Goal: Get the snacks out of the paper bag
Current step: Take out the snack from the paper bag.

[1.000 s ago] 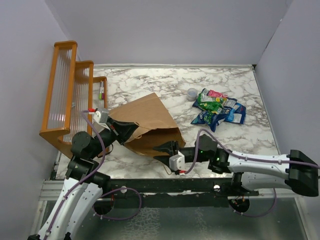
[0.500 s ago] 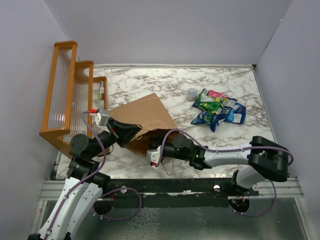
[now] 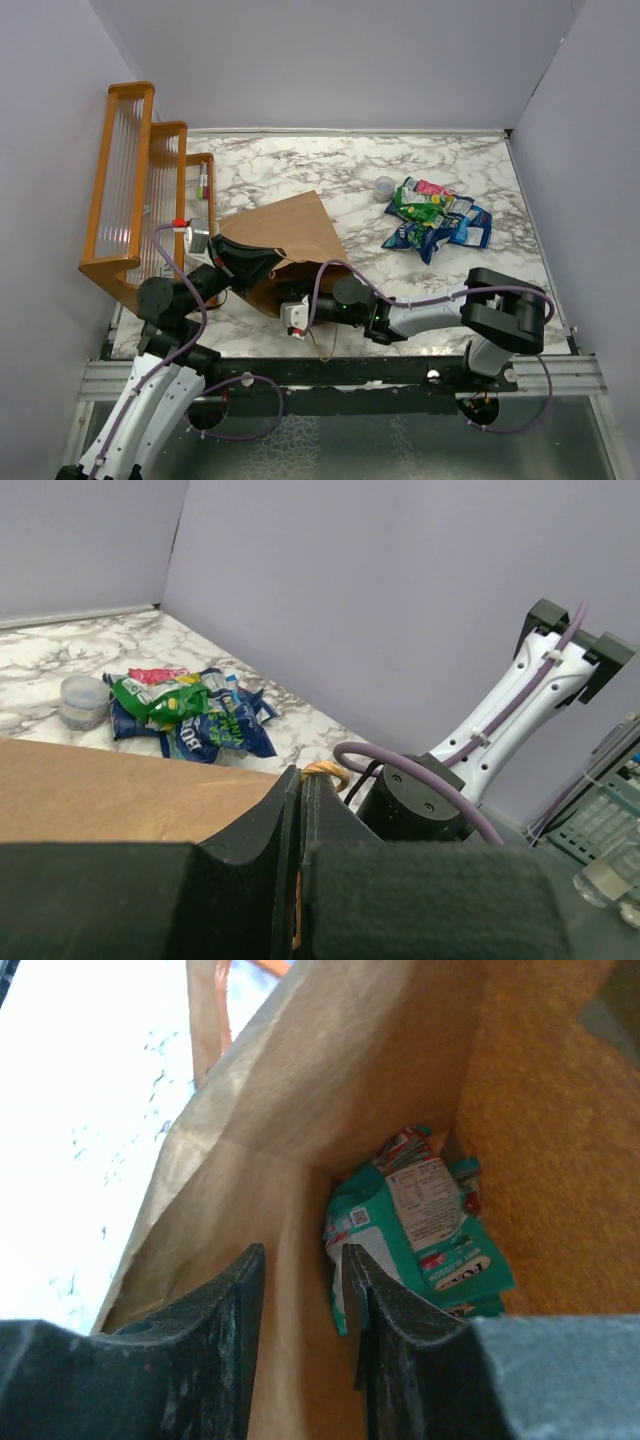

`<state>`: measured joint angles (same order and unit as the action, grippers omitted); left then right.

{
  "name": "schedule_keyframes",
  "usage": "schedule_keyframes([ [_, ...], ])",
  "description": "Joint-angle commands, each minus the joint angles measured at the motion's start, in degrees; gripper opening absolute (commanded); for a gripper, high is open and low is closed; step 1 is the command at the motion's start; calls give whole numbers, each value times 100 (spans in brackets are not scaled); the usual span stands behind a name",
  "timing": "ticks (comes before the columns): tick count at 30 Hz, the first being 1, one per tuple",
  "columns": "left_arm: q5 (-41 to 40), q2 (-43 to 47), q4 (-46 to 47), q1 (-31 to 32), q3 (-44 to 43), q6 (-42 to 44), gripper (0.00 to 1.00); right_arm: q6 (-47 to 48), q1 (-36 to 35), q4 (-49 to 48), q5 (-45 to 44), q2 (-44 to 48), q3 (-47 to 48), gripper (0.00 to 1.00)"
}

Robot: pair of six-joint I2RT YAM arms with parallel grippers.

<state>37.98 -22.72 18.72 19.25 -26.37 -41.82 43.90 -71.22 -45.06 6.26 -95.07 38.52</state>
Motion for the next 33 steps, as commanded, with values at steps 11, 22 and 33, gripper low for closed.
schedule_keyframes([
  [11, -32, 367, 438, 9, 200, -226, 0, -299, 144, -861, -1331, -515, 193, 43],
  [22, -57, 528, -129, 2, 156, -32, 0, -499, 462, -1621, -908, -1106, 537, 49],
  [33, -209, 65, 699, 9, 75, -696, 0, 46, 539, -1413, -1075, -2080, 1431, 71],
])
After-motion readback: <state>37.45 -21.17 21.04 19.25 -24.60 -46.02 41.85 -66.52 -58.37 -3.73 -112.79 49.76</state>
